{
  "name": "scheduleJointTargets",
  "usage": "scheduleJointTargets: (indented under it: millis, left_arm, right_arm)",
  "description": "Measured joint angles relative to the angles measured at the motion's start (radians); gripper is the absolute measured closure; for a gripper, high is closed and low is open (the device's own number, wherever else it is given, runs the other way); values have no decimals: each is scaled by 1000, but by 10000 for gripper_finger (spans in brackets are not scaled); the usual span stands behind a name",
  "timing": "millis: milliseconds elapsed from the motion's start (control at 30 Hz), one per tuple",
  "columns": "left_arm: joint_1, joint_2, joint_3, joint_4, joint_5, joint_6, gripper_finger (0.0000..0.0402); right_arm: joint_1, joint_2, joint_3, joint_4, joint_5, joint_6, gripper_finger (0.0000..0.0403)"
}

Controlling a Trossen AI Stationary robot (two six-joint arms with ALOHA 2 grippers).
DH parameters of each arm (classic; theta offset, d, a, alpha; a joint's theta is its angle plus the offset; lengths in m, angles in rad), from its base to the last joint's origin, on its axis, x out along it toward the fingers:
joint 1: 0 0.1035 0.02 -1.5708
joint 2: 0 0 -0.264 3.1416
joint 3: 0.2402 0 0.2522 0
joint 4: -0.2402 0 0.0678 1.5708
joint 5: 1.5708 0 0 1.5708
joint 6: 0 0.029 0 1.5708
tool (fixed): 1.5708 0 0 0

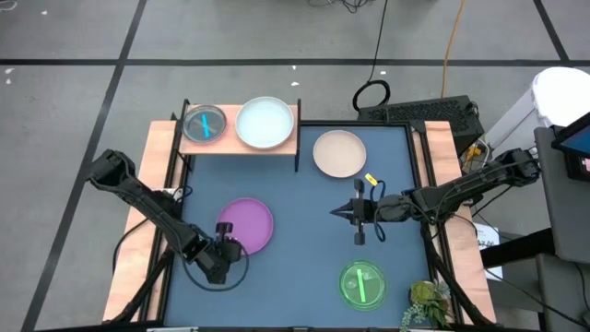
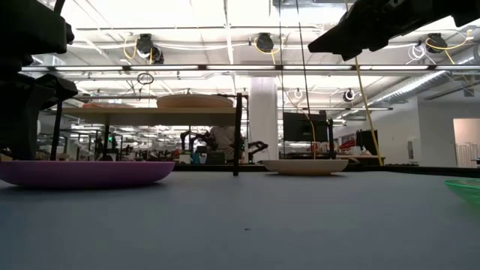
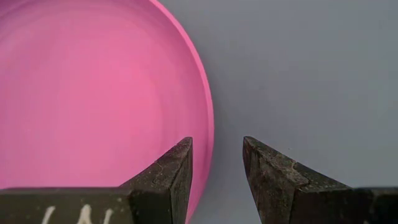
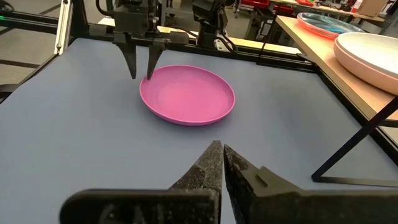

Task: Place and stack plates onto a shelf
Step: Stack the dark pink plate on top of the gray plate on the shelf

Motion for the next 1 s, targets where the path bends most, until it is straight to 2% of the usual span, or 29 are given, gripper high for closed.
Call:
scheduleJointTargets:
  millis: [1000]
  left_arm:
    - [0, 0, -4, -101, 0, 26, 256]
  right_arm:
    - [0, 0, 0, -14, 0, 4, 403]
